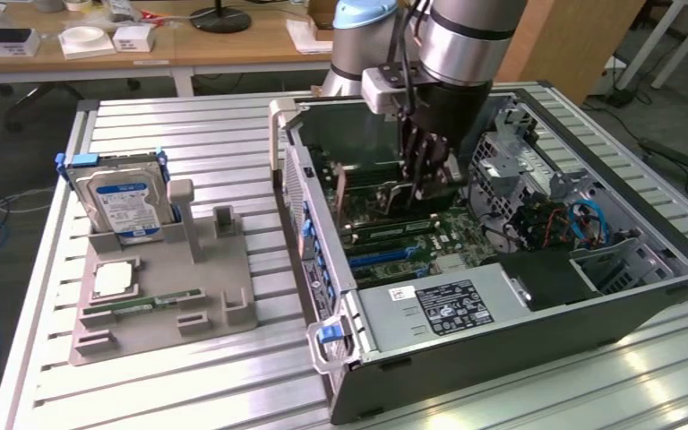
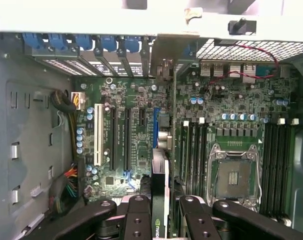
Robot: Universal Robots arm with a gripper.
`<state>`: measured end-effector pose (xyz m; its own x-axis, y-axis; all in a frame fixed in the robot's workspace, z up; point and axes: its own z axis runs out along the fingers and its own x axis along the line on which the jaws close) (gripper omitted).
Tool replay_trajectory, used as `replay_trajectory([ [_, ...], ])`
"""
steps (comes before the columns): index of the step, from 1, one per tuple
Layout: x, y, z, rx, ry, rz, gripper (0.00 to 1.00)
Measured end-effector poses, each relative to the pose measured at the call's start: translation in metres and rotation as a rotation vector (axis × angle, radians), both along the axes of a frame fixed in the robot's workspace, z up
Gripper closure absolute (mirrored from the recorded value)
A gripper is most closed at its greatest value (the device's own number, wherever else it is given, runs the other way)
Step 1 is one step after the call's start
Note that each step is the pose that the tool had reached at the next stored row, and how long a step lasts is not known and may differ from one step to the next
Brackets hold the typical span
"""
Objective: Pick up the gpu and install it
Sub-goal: 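Insert the gpu into the slot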
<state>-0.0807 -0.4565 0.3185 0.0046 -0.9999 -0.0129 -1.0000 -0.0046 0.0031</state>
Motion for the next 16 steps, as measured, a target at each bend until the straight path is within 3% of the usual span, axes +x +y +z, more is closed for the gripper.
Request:
replay_trajectory([
  [16, -0.001, -0.0026, -0.0153, 0.0001, -0.0001, 0.0, 0.73],
])
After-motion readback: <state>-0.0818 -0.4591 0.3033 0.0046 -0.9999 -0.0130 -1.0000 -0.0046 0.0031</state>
